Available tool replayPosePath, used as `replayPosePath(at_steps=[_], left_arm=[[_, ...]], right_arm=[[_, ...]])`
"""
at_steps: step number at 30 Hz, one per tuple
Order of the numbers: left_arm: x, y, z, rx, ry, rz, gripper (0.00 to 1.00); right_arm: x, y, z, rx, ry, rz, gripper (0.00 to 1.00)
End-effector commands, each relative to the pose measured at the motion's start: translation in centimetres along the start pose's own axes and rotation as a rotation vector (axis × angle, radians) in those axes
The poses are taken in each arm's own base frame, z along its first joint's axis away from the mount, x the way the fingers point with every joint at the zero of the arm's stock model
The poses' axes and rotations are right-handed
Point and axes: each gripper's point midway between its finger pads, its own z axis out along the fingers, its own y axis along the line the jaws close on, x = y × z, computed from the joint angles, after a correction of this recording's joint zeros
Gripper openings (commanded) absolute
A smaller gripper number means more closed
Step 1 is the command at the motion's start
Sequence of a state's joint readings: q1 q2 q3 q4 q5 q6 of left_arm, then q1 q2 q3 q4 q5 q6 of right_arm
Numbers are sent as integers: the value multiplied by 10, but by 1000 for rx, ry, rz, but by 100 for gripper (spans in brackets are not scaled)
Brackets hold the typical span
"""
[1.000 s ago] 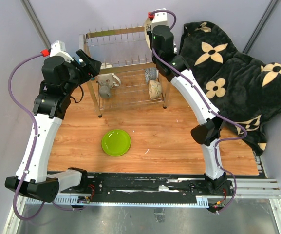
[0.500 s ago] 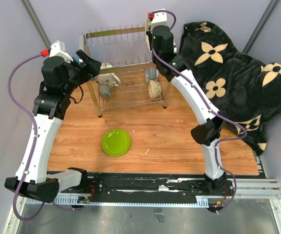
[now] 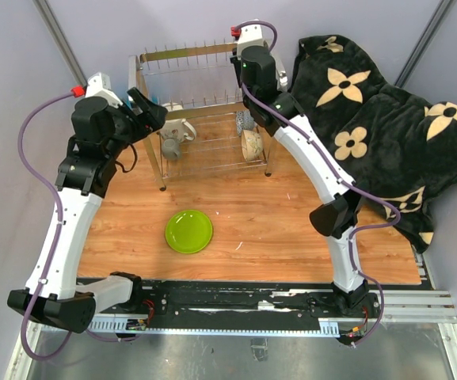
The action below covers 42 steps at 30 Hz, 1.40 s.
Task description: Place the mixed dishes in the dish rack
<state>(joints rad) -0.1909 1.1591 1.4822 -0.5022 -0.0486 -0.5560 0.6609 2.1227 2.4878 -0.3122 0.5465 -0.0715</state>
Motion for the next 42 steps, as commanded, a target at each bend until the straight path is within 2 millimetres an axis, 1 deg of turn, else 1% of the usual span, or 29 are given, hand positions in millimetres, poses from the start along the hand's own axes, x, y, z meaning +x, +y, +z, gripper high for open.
replayPosePath(at_steps=[1,3,6,7,8,9,10,16,21,23,26,28,31,33,35,36,38,39,42], left_arm=[[16,4,-2,25,36,18,89],[30,11,-1,17,71,16,90],[43,20,-3,-1,97,21,89],[46,22,-5,-9,103,22,90],[50,26,-5,-16,114,25,90],[55,29,-6,-23,124,28,89],[63,34,-7,-34,144,28,89],[119,64,-14,-84,258,-23,89],[168,93,-20,-140,355,-45,89],[187,104,-22,-160,392,-57,89],[209,118,-25,-191,439,-60,88],[223,129,-27,-222,474,-53,87],[243,141,-30,-256,528,-60,87],[259,147,-34,-271,568,-76,85],[273,153,-38,-286,602,-99,84],[282,158,-41,-300,621,-108,83],[297,169,-48,-329,650,-113,81],[304,175,-52,-349,660,-116,79],[316,181,-57,-368,681,-147,74]], right_arm=[[-25,-22,-18,47,-37,-4,30],[-26,-29,-21,57,-34,-6,31],[-25,-38,-24,72,-28,-6,34],[-26,-39,-26,72,-30,-6,34],[-22,-39,-25,72,-25,-11,34],[-29,-44,-30,76,-38,-5,35],[-32,-46,-33,76,-43,-4,37],[-31,-50,-41,63,-47,-4,46],[-41,-58,-53,63,-73,12,53],[-46,-64,-59,68,-85,17,55],[-52,-73,-73,64,-91,20,58],[-51,-79,-84,47,-81,39,60],[-36,-81,-103,-18,-40,84,62],[-22,-79,-116,-76,-4,119,64],[-3,-75,-130,-130,49,149,64],[2,-75,-141,-158,62,163,65],[22,-71,-154,-205,112,175,66],[29,-68,-161,-232,125,181,66],[44,-68,-178,-273,149,192,67]])
